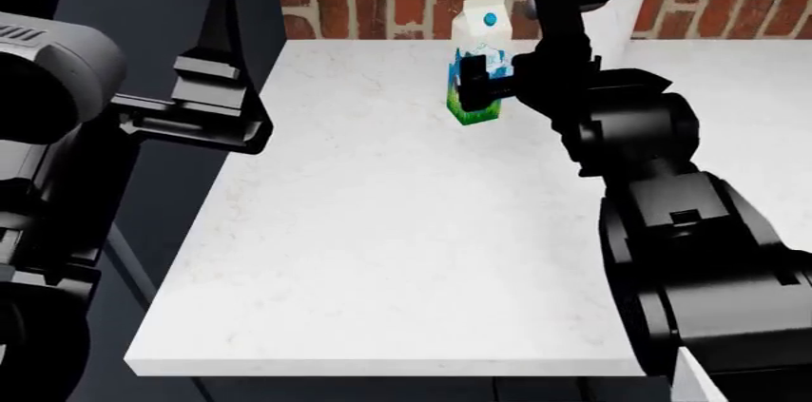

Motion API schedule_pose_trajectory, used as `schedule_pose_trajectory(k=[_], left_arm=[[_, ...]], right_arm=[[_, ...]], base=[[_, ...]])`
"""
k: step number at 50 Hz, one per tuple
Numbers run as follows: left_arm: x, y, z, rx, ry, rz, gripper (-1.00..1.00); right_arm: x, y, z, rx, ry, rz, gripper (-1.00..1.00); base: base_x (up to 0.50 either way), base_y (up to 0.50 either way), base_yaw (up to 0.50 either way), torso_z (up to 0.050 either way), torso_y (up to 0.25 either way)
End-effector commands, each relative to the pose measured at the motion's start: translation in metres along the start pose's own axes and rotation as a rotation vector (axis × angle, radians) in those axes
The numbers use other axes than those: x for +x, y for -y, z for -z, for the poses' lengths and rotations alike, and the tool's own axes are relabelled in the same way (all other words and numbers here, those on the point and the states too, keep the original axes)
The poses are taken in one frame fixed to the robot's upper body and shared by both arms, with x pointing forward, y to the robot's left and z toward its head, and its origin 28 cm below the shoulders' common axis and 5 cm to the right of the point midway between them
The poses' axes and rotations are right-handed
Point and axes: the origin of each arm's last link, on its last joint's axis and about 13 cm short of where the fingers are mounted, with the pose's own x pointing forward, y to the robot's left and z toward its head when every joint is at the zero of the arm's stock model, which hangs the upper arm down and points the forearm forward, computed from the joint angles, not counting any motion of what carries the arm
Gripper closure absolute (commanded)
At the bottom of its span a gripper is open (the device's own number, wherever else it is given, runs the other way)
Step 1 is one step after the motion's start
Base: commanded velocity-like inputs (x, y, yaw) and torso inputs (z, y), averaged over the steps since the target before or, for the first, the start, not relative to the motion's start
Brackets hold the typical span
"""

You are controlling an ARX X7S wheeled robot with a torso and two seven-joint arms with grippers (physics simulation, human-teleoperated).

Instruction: Move the drinks to the dining counter.

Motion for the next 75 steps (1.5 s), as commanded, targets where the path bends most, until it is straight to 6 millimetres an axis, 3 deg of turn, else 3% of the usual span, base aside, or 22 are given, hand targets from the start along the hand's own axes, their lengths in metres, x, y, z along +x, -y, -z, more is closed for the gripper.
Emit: schedule_pose_trajectory(k=[1,20,24,41,68,69,75], left_arm=[[0.000,0.000,0.002,0.005,-0.009,-0.002,-1.00],[0.004,0.002,0.017,-0.015,-0.033,0.014,-1.00],[0.000,0.002,0.016,0.043,0.022,-0.054,-1.00],[0.002,0.005,0.020,0.044,0.011,-0.038,-1.00],[-0.002,0.006,0.019,0.029,0.057,0.003,-1.00],[-0.002,0.006,0.019,0.030,0.056,0.002,-1.00],[-0.001,0.006,0.020,0.025,0.053,-0.006,-1.00]], right_arm=[[0.000,0.000,0.001,-0.001,-0.014,-0.003,-1.00],[-0.002,0.002,0.003,0.015,-0.038,0.019,-1.00],[-0.002,0.002,0.001,0.012,-0.034,0.015,-1.00],[-0.008,0.001,-0.038,-0.047,0.054,-0.006,-1.00],[-0.005,-0.002,-0.029,-0.068,0.020,-0.046,-1.00],[-0.005,-0.001,-0.030,-0.065,0.032,-0.025,1.00],[-0.006,0.002,-0.031,-0.072,0.045,-0.016,1.00]], base=[[0.00,0.00,0.00,0.000,0.000],[0.00,0.00,0.00,0.000,0.000],[0.00,0.00,0.00,0.000,0.000],[0.00,0.00,0.00,0.000,0.000],[0.00,0.00,0.00,0.007,-0.146],[0.00,0.00,0.00,0.000,0.000],[0.00,0.00,0.00,0.000,0.000]])
